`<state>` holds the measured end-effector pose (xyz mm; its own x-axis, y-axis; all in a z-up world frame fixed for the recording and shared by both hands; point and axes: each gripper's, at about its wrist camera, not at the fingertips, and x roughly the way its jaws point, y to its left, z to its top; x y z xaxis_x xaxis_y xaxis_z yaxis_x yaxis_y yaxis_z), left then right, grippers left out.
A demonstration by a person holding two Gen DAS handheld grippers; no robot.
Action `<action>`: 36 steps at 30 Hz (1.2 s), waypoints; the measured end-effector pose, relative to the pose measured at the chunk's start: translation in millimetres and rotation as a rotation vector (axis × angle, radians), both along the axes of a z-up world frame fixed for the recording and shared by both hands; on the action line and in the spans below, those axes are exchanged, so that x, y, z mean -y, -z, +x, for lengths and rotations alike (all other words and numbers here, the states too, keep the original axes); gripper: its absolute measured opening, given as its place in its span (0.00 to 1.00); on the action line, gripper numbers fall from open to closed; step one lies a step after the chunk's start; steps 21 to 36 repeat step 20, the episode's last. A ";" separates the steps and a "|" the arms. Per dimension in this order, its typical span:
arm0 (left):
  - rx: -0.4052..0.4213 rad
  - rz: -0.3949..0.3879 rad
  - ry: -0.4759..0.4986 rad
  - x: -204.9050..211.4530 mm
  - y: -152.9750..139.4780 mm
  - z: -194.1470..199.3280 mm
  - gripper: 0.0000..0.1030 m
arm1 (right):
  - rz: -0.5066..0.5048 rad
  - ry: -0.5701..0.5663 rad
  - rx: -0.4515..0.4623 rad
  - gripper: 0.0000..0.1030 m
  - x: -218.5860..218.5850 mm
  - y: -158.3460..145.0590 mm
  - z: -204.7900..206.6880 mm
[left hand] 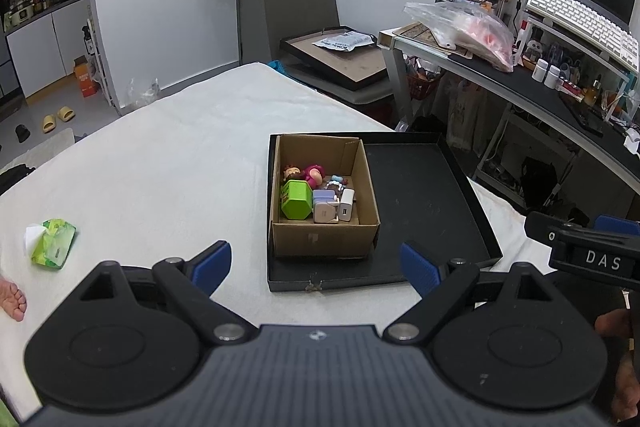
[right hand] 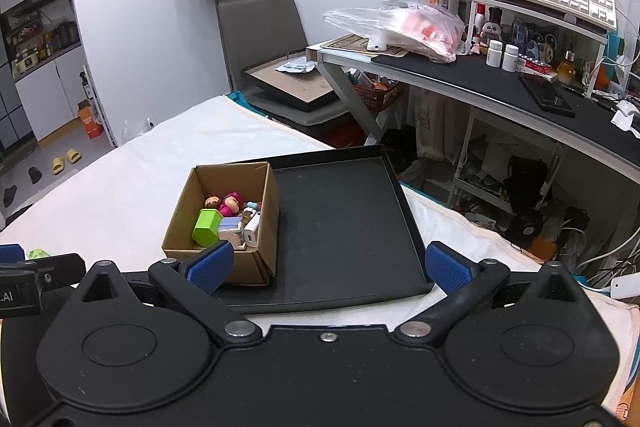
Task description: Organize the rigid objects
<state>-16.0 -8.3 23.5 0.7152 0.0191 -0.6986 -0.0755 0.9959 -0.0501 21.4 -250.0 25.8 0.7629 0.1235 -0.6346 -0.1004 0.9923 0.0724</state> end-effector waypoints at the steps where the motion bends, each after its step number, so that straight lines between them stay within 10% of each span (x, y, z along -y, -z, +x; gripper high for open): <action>1: -0.001 0.000 -0.001 -0.3 0.5 -0.2 0.88 | 0.000 0.000 0.000 1.00 -0.1 0.0 0.0; 36: -0.020 -0.014 0.021 2.3 12.9 9.8 0.88 | -0.005 -0.016 -0.038 1.00 3.5 11.3 4.1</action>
